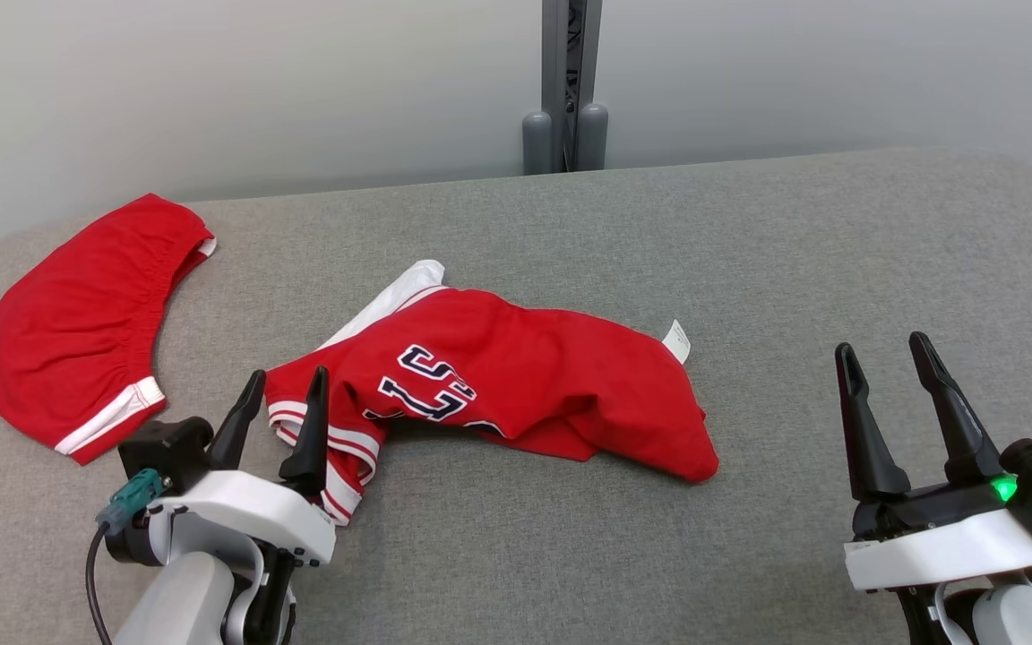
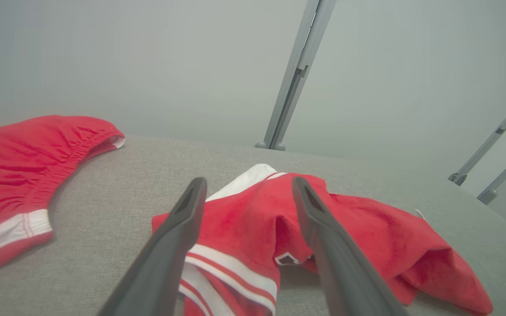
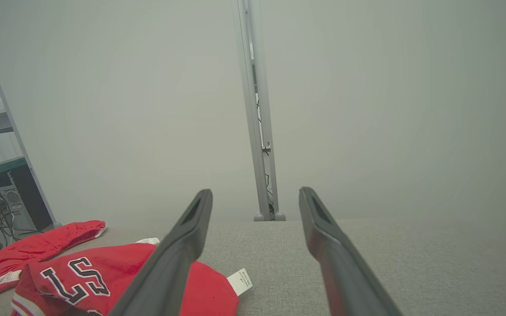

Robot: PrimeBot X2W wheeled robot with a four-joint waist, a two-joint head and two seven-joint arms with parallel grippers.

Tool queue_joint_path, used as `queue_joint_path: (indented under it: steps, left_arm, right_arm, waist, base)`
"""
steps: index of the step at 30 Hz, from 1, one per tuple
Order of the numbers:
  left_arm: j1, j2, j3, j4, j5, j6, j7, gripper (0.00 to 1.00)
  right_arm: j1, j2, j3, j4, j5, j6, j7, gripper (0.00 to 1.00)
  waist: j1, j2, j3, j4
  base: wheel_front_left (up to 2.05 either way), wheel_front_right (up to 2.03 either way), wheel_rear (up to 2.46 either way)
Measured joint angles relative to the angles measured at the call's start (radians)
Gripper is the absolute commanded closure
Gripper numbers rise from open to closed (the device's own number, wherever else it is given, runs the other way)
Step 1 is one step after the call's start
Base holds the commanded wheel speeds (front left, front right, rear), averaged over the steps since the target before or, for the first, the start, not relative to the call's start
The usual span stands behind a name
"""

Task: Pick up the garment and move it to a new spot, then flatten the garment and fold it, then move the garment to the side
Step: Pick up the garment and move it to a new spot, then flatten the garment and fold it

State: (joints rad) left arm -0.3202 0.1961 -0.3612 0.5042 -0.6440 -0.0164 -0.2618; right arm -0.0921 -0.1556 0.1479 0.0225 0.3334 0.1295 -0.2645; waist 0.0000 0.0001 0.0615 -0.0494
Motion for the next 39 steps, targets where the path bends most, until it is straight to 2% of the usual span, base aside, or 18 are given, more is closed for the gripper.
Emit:
queue_joint_path:
  steps: [7, 19, 25, 32, 39]
  left_arm:
    - [0.026, -0.011, 0.014, -0.03, 0.022, -0.001, 0.0, 0.0]
    - [-0.007, -0.021, -0.015, -0.054, 0.048, -0.015, 0.0, 0.0]
    - [-0.016, -0.02, -0.026, -0.06, 0.053, -0.018, 0.003, 0.0]
    - [-0.022, -0.017, -0.03, -0.074, 0.053, -0.017, 0.008, 0.0]
    - [-0.038, -0.013, -0.038, -0.088, 0.057, -0.01, 0.014, 0.0]
  right_arm:
    - [-0.004, 0.001, 0.007, 0.044, 0.048, 0.0, 0.0, 0.0]
    - [-0.186, -0.068, 0.175, 0.395, 0.228, 0.0, 0.0, 0.0]
    - [-0.255, -0.055, 0.252, 0.512, 0.396, 0.0, 0.0, 0.0]
    - [-0.337, -0.06, 0.346, 0.605, 0.498, 0.0, 0.0, 0.0]
    - [-0.436, -0.055, 0.422, 0.69, 0.653, 0.0, 0.005, 0.0]
  waist:
    - [0.0, 0.0, 0.017, 0.007]
    - [0.0, 0.0, 0.074, 0.044]
    - [0.0, -0.0001, 0.09, 0.073]
    - [0.0, 0.0, 0.114, 0.09]
    - [0.0, -0.0001, 0.147, 0.11]
  base:
    - [0.0, 0.0, 0.0]
    - [0.0, 0.0, 0.0]
    - [0.0, 0.0, 0.0]
    - [0.0, 0.0, 0.0]
    - [0.0, 0.0, 0.0]
